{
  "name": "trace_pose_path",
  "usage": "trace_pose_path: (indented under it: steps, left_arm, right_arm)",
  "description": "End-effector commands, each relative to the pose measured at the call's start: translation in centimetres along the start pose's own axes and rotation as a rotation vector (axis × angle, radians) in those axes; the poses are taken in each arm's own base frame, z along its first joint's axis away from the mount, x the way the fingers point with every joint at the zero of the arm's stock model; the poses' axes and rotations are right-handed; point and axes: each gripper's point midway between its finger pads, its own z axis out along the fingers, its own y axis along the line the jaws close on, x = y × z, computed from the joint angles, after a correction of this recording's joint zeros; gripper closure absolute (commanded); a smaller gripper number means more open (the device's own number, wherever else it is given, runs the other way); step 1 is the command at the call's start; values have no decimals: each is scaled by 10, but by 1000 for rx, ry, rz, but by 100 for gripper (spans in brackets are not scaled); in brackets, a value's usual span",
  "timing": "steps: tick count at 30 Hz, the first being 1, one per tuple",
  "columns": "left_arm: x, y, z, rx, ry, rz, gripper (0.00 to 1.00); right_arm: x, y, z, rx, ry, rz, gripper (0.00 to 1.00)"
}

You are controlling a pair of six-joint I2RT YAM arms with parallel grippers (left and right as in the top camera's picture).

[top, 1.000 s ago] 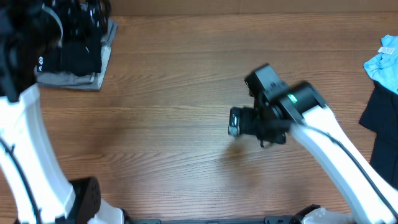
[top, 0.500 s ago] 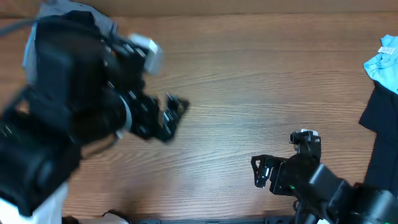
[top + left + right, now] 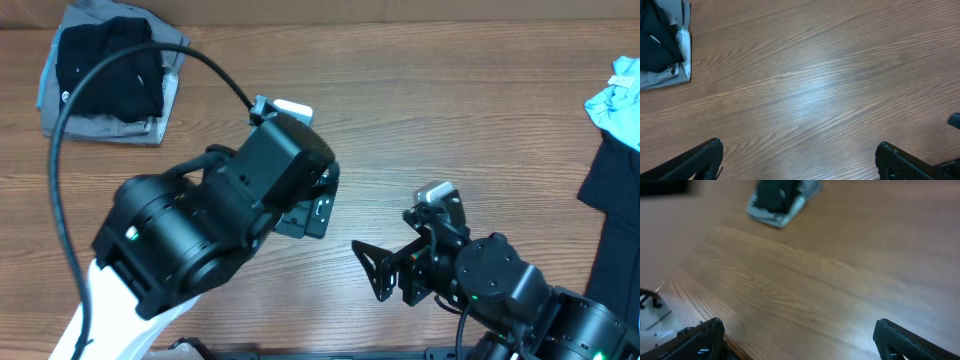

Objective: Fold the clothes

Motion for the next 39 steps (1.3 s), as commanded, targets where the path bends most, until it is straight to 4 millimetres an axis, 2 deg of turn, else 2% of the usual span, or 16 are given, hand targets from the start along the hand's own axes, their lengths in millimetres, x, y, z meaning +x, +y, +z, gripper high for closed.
trace_pose_path:
  steps: [1,7,14,16,19,21,22,24,26,28,29,35,39]
  left_arm:
    - [-2,-2,10,-36,15,-10,0]
    - [-3,-6,21,-49,38,-1,0]
    - [-3,-7,24,-53,45,2,0]
    - [-3,-7,24,-53,45,2,0]
    - [-3,-7,24,-53,45,2,0]
    - [-3,-7,24,-53,46,2,0]
    - [-3,-7,24,-53,46,2,0]
    - [-3,-7,24,-53,46,2,0]
    - [-3,-7,24,-53,46,2,0]
    - [-3,-7,24,-53,46,2,0]
    - [-3,-7,24,-53,46,2,0]
    - [-3,-8,26,-56,51,4,0]
    - [-3,-8,26,-56,50,4,0]
  right_arm:
    - [-13,5,-5,-18,-56,-137,0]
    - [-12,5,-5,-15,-51,-138,0]
    - [-12,5,-5,-14,-50,-138,0]
    - [-2,0,-4,2,-7,-143,0]
    - [28,-14,-6,47,116,-158,0]
    - [29,-19,-5,64,123,-153,0]
    - [27,-28,-5,94,114,-136,0]
    - [19,-68,-6,169,65,9,0]
    - [16,-91,-8,178,0,67,0]
    - [17,-100,-12,142,-69,-6,0]
    - [19,-110,-17,157,-127,-43,0]
    - [34,-157,-27,313,-324,-49,0]
    - [48,-170,-22,346,-422,-87,0]
